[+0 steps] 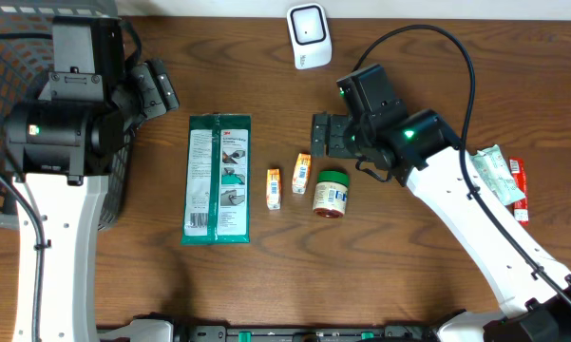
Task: Scan the item barcode
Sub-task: 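Move the right gripper left over the green-lidded Knorr jar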
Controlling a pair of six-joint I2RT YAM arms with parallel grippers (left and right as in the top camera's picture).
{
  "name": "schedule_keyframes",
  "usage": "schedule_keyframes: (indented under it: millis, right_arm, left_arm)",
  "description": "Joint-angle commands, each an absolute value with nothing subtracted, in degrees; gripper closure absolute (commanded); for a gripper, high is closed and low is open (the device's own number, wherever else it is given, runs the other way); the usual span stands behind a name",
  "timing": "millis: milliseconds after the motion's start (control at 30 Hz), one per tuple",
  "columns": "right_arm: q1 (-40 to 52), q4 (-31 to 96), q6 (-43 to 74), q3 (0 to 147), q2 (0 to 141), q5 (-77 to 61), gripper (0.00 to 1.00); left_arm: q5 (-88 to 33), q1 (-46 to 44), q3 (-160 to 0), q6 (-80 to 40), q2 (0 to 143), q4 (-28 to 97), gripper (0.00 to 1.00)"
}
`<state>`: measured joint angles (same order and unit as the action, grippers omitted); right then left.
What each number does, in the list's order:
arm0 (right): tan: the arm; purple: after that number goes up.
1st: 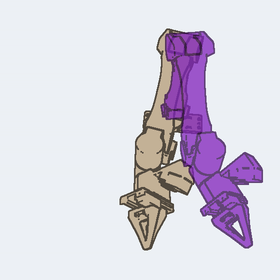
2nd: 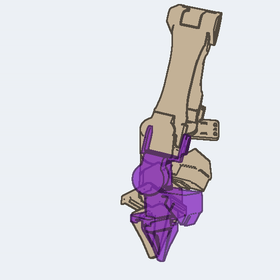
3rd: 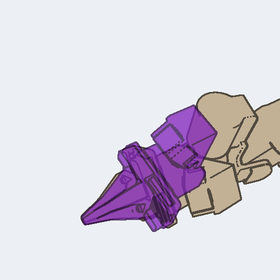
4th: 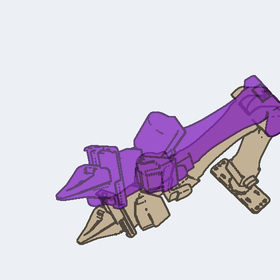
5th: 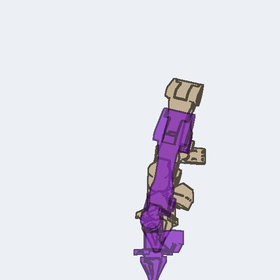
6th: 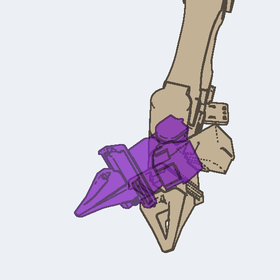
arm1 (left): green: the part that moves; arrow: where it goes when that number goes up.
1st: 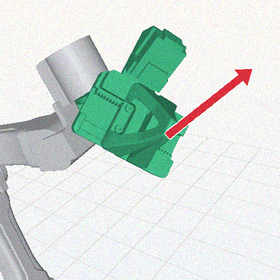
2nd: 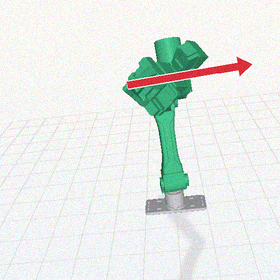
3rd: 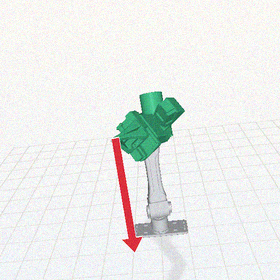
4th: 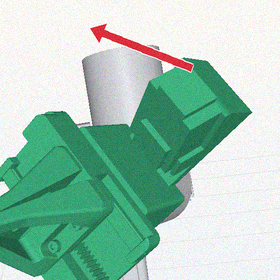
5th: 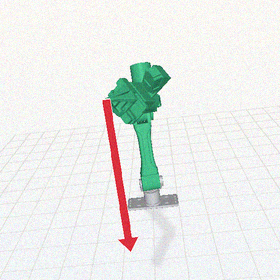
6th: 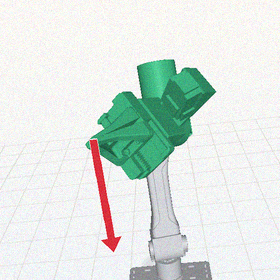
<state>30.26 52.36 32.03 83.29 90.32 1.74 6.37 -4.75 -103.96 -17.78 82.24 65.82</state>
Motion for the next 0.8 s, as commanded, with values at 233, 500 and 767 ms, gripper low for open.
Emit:
schedule_keyframes:
  millis: [233, 500, 767]
  right_arm:
    - [31.2, 51.2, 41.7, 76.6, 92.4, 4.1, 0.05]
    - [31.6, 42.0, 47.9, 67.2, 92.6, 4.0, 0.12]
    - [31.6, 31.7, 50.8, 57.9, 92.8, 2.8, 0.17]
  left_arm:
    - [6.7, -4.6, -104.0, -17.3, 82.4, 66.0, 0.14]
    - [6.7, -4.6, -104.0, -17.3, 82.4, 66.0, 0.14]
    - [6.7, -4.6, -104.0, -17.3, 82.4, 66.0, 0.14]
